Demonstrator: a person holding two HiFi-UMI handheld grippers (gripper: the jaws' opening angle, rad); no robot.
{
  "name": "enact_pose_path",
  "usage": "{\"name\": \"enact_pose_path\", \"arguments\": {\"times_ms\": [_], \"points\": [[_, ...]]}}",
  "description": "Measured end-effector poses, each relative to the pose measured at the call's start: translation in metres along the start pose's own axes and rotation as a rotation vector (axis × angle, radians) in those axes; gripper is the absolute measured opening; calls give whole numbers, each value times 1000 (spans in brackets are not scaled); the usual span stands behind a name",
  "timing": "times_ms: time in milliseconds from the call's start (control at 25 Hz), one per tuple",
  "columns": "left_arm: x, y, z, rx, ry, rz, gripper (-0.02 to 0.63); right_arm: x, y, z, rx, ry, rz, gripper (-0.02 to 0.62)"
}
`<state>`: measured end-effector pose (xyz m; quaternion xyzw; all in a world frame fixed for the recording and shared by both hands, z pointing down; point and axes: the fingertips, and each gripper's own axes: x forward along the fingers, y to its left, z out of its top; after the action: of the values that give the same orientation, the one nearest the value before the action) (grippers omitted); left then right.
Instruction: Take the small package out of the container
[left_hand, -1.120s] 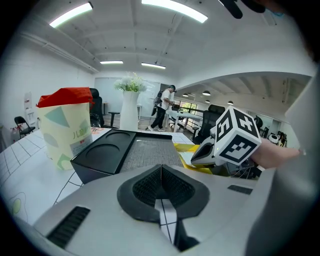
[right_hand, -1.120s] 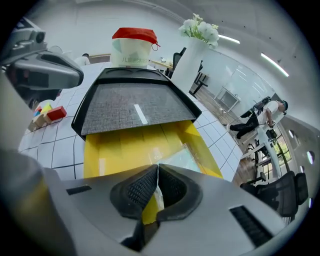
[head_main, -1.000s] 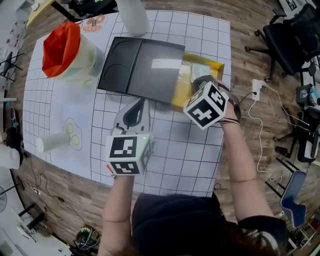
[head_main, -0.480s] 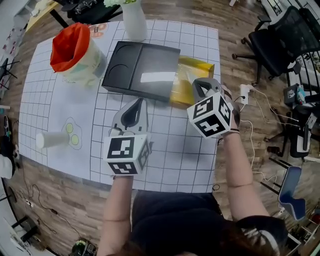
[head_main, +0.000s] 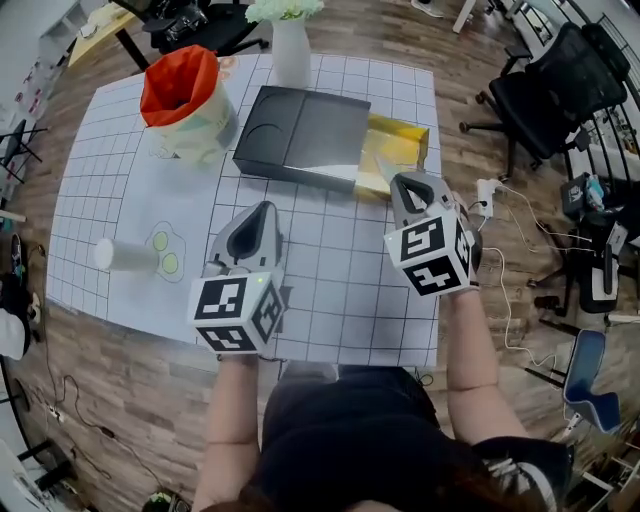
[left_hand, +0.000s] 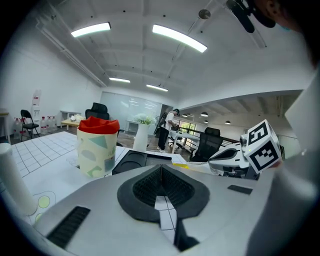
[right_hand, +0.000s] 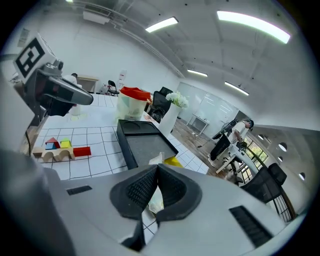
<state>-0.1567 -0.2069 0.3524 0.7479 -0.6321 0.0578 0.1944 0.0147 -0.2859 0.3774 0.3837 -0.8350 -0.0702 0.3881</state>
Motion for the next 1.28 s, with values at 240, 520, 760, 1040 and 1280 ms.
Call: {"name": "enact_pose_path", "arguments": {"times_ms": [240,520,760,1040,1280], "points": [[-33,0,6,-3,-45,-12,28,-40,19,12,54,-58,-15,17],[-73,1,14,-49,-105,-38,28,-82,45,16,121,-121,1,17],[-97,11,20,-28,-136,-16,28,-103,56,8,197,-159,-6,17],[-108,23,6,-33,-111,17,28,-116,59,7,252,-199,-2,17],[-112,21,4,-49,-114,13,28,-121,62,8,257,-212,7,17]]}}
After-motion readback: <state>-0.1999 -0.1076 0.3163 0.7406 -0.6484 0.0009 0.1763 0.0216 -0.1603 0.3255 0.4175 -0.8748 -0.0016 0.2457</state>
